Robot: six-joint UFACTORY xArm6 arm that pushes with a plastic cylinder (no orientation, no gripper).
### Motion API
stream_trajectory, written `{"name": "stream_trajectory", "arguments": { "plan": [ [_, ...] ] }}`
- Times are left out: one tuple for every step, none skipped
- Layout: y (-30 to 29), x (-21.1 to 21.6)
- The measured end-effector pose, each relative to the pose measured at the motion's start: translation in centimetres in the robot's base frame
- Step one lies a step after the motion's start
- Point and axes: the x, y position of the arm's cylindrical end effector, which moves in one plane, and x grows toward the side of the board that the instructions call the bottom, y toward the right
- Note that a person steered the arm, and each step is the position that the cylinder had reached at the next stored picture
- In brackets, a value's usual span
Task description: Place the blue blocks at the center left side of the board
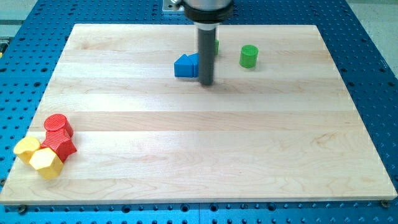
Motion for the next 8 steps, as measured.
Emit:
{"name": "stream_trajectory", "arguments": {
  "plan": [
    [1.0, -1.9],
    [-2.4, -2.0],
    [-2.3, -3.3],
    [-2.0, -5.4],
    [-9.7, -4.7],
    [-18.3, -1.4],
    [-16.0, -0.4],
    [-12.4, 3.3]
  ]
}}
